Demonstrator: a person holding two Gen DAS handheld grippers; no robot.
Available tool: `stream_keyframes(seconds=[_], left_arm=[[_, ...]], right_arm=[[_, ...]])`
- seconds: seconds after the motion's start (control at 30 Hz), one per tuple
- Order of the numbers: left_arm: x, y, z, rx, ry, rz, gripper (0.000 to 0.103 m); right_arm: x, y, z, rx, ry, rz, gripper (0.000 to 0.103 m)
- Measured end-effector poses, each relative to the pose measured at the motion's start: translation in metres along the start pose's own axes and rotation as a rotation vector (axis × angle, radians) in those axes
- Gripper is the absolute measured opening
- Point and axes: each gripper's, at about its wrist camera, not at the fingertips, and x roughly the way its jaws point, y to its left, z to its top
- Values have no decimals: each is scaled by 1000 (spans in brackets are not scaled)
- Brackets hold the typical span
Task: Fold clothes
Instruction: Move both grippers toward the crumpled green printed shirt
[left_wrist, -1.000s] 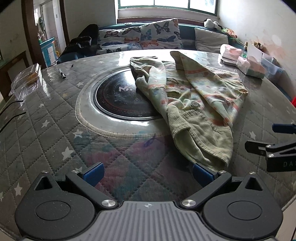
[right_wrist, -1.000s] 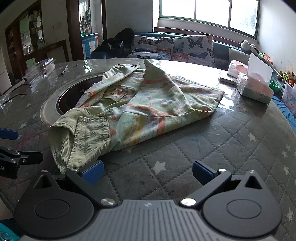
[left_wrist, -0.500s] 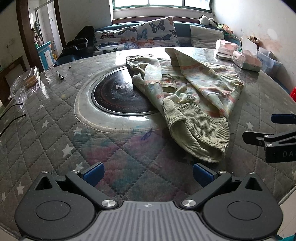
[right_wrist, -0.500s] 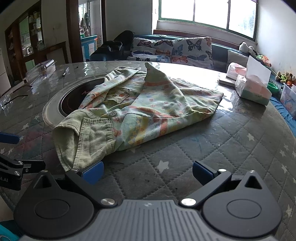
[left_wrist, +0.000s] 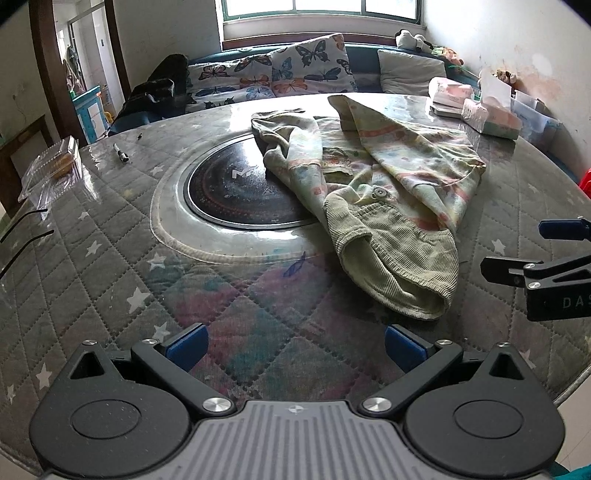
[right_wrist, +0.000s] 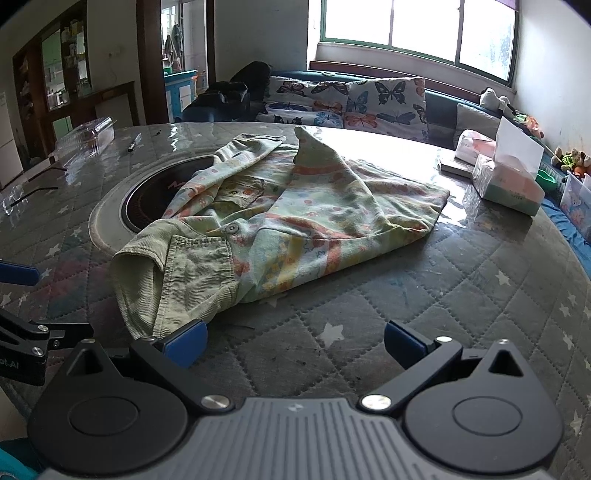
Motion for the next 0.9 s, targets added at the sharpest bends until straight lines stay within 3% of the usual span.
stream_keyframes(seconds=[0.9], left_arm=[[7, 3, 19, 28, -7, 3, 103]], right_arm=[[11, 3, 17, -53, -8, 14, 103]])
